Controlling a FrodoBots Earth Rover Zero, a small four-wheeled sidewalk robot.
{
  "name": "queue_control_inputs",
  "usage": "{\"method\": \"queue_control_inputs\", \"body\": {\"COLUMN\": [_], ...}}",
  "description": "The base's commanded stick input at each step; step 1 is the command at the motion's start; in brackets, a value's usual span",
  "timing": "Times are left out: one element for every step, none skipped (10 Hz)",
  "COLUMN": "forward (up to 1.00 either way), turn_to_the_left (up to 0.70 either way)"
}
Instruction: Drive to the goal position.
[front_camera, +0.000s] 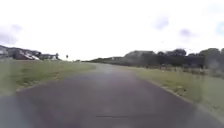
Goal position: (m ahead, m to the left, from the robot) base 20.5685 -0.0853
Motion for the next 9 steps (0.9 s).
{"method": "queue_control_inputs", "body": {"forward": [0.7,0.7,0.7,0.7,0.7,0.7,0.7,0.7,0.7], "turn_to_the_left": [0.0,0.0,0.0,0.0,0.0,0.0,0.0,0.0,0.0]}}
